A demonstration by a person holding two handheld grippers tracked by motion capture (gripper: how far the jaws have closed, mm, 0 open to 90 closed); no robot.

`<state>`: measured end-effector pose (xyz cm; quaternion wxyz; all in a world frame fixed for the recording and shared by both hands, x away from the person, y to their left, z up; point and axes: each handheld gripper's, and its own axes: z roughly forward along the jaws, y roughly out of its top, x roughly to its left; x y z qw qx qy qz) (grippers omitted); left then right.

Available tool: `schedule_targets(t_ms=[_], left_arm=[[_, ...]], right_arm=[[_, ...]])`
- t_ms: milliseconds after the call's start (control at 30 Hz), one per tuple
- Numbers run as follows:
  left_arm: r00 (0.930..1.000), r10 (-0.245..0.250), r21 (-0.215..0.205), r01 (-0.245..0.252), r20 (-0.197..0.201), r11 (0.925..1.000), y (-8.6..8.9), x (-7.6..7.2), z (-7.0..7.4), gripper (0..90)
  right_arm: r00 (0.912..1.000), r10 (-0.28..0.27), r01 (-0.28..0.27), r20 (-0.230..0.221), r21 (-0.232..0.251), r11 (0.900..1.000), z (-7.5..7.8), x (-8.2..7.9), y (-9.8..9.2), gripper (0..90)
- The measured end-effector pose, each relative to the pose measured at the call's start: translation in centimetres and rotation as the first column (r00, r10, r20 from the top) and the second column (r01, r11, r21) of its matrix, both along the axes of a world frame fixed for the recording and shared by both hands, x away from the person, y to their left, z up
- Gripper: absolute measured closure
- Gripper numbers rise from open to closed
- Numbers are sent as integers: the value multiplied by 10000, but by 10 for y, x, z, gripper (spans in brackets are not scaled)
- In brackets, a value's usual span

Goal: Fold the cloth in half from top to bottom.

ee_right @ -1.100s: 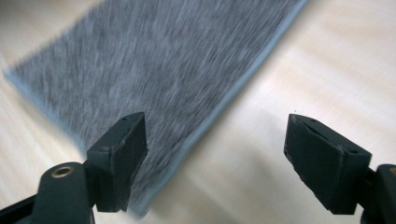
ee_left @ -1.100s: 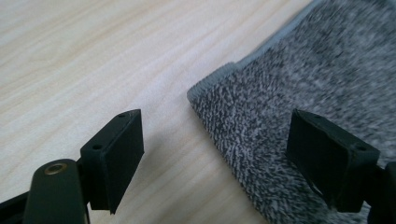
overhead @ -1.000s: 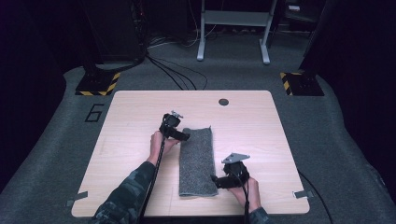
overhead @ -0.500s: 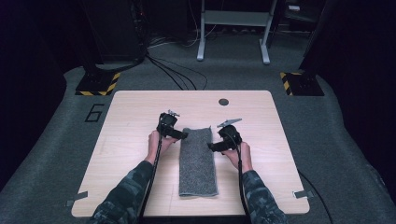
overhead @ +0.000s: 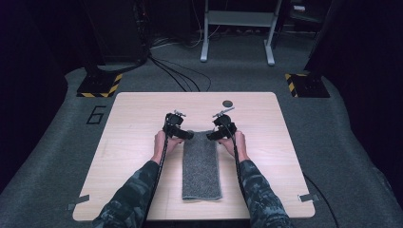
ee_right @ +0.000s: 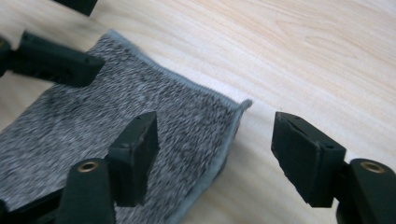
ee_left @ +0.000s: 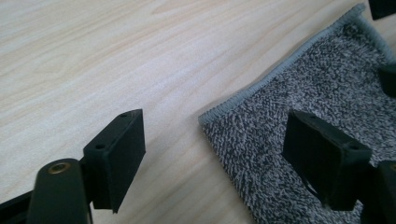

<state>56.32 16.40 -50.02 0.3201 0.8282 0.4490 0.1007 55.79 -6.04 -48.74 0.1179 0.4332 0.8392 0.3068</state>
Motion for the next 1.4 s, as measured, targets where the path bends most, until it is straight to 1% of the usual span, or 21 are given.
schedule_targets(t_ms=[33,100,133,233,300,333,367,400,433,500,533,567,600,700,800,1033,1100,1167,1233,1333,1400], left_arm=[[9999,-118,40,118,5,9999,0,1,-1,231],[10000,-39,28,39,-35,10000,-2,0,-3,263],[9997,-215,104,216,-90,9997,-2,1,-2,275],[9996,-259,59,259,-87,9996,-3,1,-4,330],[9993,-359,140,360,-106,9993,-3,1,-4,371],[9995,-300,54,301,-94,9995,-4,0,-5,387],[9993,-354,68,354,-88,9993,-5,-1,-5,402],[9991,-422,100,423,-96,9991,-6,-1,-4,429],[9991,-420,207,419,19,9989,-7,-2,-4,449],[9983,-578,294,577,29,9979,-9,-4,-4,487],[9976,-678,453,673,110,9967,-10,-5,-4,510],[9981,-598,445,590,164,9973,-11,-6,-4,537],[9971,-755,519,747,137,9959,-11,-6,-4,556],[9966,-786,630,770,227,9950,-13,-8,-4,617],[9963,-836,601,822,219,9948,-14,-8,-4,681],[9943,-1062,590,1057,49,9926,-15,-9,-3,817],[9950,-999,526,995,55,9936,-17,-9,-3,837],[9949,-1009,605,1002,87,9931,-17,-9,-3,843],[9944,-1059,565,1057,5,9928,-16,-9,-3,851],[9940,-1093,479,1092,-3,9929,-15,-9,-3,853],[9938,-1101,479,1094,122,9928,-15,-10,-2,853]], right_arm=[[10000,-15,15,-46,-8,10000,-1,2,1,342],[9997,-85,80,-249,-193,9998,-6,6,4,365],[9994,-90,82,-333,-239,9997,-8,8,5,381],[9987,-104,85,-496,-371,9993,-15,9,6,427],[9990,-54,39,-434,-343,9994,-15,8,7,467],[9992,-34,19,-391,-390,9992,-15,8,7,493],[9994,-33,20,-339,-387,9993,-15,7,8,515],[9995,-2,-12,-304,-465,9989,-15,6,9,548],[9997,28,-39,-236,-469,9989,-15,4,10,571],[9998,186,-189,-45,-575,9982,-16,2,11,614],[9997,230,-232,-39,-565,9981,-16,2,11,629],[9998,164,-169,-90,-540,9984,-15,0,11,658],[9997,224,-225,-34,-515,9984,-16,0,12,677],[9996,279,-282,-66,-498,9984,-15,-2,13,737],[9994,331,-332,-25,-478,9983,-16,-2,14,764],[9996,240,-248,-163,-457,9986,-15,-4,16,829],[9995,183,-195,-238,-511,9985,-15,-5,18,841],[9997,151,-161,-179,-613,9980,-14,-6,20,847],[9997,11,-23,-226,-512,9987,-15,-6,20,852],[9997,28,-36,-252,-327,9995,-15,-7,17,857],[10000,44,-48,-85,-464,9989,-15,-9,17,859]])
